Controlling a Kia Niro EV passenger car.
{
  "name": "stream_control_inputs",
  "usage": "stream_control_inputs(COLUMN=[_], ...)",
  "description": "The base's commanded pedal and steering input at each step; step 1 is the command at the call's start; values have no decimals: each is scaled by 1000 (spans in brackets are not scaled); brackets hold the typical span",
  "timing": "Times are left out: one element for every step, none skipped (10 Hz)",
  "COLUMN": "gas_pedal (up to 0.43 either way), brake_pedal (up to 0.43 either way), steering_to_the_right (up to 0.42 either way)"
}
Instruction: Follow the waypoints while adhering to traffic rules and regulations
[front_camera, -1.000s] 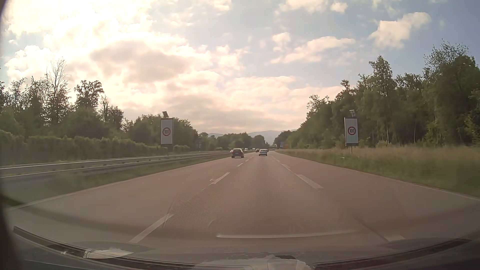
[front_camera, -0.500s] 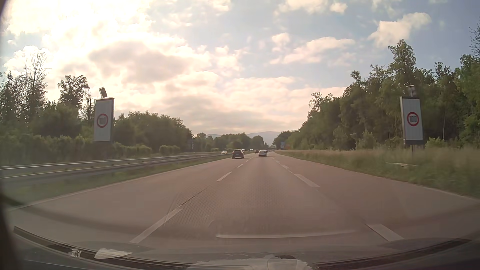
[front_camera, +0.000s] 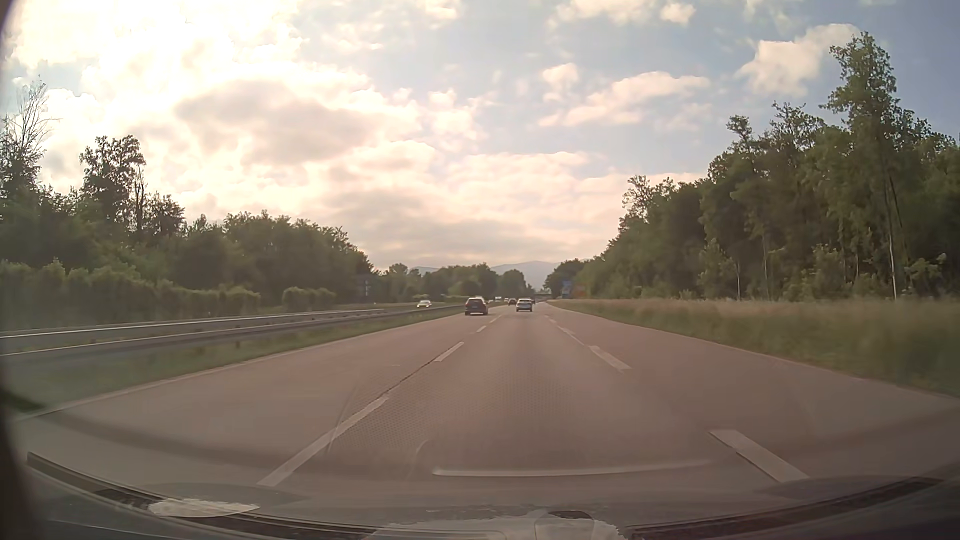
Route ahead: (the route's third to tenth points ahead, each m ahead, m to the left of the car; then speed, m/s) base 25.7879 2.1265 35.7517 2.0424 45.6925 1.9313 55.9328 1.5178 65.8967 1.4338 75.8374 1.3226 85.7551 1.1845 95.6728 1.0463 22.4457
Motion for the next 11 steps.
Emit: stream_control_inputs(gas_pedal=[157,157,157,157,150,150,150,150,150,138,138], brake_pedal=[0,0,0,0,0,0,0,0,0,0,0], steering_to_the_right=[1,0,1,0,0,0,0,0,0,0,0])
